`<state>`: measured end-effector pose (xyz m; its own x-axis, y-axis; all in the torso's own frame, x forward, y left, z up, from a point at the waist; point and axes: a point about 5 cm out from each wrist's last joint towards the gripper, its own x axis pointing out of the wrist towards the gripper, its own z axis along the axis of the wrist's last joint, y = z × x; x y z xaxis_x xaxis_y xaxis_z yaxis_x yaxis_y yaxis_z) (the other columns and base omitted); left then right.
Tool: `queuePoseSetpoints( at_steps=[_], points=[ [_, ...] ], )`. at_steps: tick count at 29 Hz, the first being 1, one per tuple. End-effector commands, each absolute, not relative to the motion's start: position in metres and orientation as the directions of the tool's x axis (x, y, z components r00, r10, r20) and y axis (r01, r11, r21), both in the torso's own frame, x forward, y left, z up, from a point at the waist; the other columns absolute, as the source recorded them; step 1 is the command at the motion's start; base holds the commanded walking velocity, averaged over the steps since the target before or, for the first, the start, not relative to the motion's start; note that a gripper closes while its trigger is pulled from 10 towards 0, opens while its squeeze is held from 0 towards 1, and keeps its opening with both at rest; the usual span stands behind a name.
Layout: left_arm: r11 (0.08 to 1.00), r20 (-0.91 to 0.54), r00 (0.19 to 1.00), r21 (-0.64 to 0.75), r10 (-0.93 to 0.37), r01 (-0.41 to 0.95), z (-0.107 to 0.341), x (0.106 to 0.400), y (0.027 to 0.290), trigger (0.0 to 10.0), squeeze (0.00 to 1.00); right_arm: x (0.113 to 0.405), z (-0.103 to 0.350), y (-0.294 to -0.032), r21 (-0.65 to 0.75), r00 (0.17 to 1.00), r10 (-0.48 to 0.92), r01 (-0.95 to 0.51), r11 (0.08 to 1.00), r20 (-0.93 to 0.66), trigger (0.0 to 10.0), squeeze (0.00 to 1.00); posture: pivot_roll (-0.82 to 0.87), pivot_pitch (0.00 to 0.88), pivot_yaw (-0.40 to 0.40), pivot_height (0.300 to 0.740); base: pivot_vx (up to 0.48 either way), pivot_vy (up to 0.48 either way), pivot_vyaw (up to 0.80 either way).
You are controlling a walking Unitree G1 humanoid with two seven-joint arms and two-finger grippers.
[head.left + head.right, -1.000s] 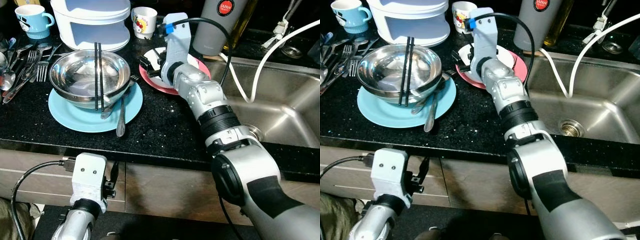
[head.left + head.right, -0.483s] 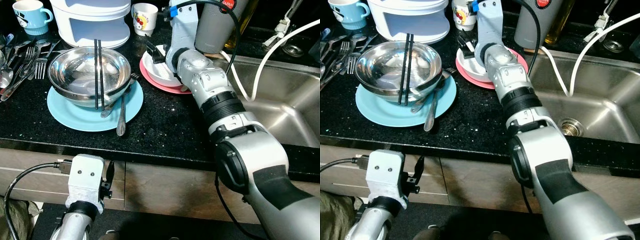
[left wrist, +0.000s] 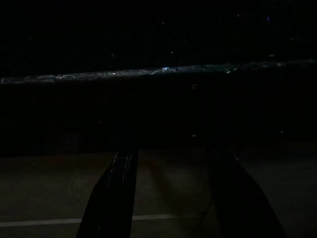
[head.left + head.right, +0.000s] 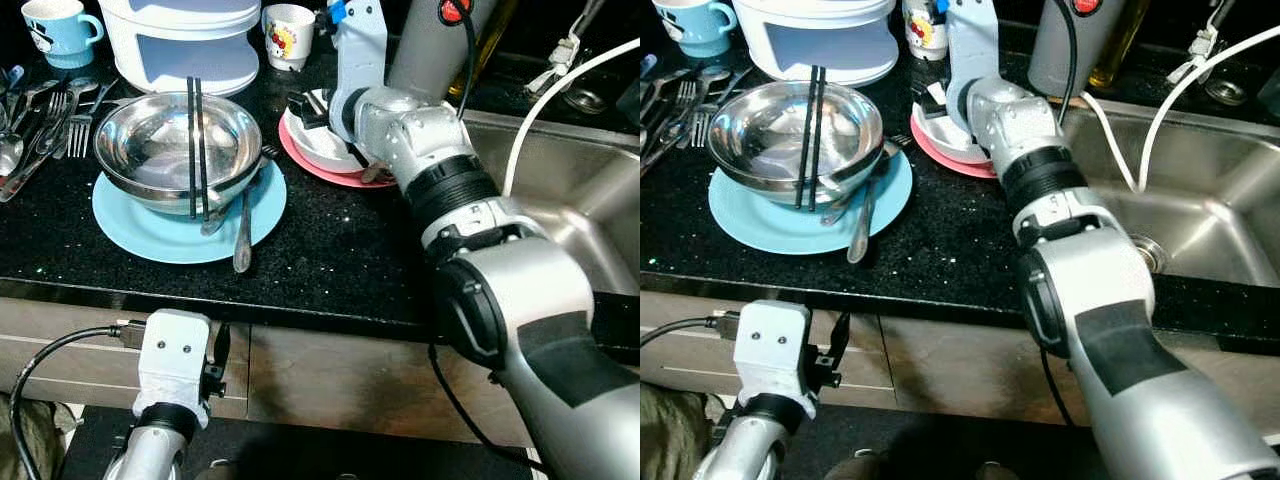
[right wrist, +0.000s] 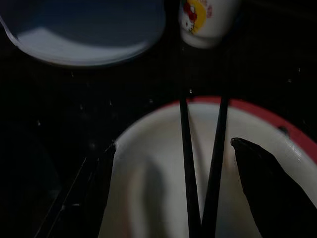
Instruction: Kitchen organization
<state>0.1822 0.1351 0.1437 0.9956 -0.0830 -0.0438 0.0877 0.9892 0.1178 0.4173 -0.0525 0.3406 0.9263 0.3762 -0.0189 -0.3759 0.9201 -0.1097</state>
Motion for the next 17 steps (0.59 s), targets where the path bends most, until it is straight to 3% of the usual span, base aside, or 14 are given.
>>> queuePoseSetpoints(
  at_steps=[1,17],
  points=[
    [0.99,-0.055,0.996,0.114,-0.075,0.081,0.141,0.181,0.134,10.0,0.0,0.418,0.338,-0.055,-0.128,0.93,0.362,-0.367,0.921,-0.062,10.0,0.0,0.11,0.144,-0.114,0.74,0.0,0.0,0.0],
    [0.992,-0.053,0.996,0.105,-0.071,0.076,0.141,0.181,0.132,10.0,0.0,0.419,0.327,-0.057,-0.114,0.929,0.341,-0.358,0.927,-0.145,10.0,0.0,0.1,0.141,-0.123,0.74,0.0,0.0,0.0]
  ],
)
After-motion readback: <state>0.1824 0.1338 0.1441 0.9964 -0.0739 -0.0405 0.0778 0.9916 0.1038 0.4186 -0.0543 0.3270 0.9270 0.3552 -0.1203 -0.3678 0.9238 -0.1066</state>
